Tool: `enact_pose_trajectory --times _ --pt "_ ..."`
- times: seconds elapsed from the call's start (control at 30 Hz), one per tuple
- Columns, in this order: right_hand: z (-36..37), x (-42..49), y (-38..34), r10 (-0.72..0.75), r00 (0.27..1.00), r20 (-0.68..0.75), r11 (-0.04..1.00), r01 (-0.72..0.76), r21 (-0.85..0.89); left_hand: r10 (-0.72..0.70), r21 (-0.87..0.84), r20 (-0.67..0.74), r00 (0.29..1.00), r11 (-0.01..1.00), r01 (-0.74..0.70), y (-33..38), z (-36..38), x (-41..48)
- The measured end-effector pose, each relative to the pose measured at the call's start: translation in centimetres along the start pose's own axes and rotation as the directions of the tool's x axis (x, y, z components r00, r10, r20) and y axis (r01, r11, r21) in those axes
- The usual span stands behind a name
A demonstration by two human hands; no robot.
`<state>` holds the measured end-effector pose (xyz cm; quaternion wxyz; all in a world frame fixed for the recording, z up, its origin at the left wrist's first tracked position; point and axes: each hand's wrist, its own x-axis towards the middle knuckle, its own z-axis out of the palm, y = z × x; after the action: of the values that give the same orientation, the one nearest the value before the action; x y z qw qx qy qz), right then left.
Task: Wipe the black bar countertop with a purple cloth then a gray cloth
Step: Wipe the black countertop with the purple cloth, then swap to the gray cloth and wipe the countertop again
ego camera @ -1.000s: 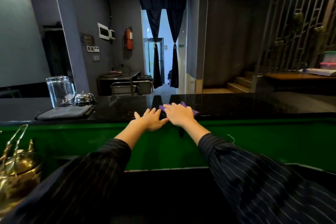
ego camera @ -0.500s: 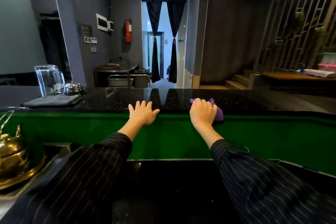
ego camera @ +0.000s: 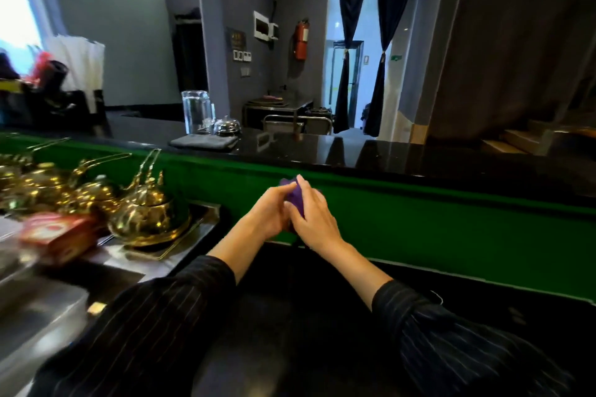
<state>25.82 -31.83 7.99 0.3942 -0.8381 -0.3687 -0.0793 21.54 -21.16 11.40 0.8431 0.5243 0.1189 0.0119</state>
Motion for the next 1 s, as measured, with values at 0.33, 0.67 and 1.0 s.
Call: enact_pose_trajectory --times 0.33,0.67,1.0 --pt "7.3 1.6 -5.6 0.115 0.881 0.460 0.777 -0.368 0.510 -0.007 0.147 -0.128 0.992 0.989 0.025 2.3 -14.1 -7.8" --pt "18.1 1.8 -10.4 0.255 0.823 0.507 0.779 -0.486 0.396 -0.123 0.583 -0.389 0.913 0.735 0.348 3.2 -22.7 -13.6" --pt "22.9 0.8 -10.3 0.182 0.903 0.389 0.951 -0.263 0.164 0.084 0.830 -0.455 0.887 0.400 0.389 1.2 -27.3 -14.1"
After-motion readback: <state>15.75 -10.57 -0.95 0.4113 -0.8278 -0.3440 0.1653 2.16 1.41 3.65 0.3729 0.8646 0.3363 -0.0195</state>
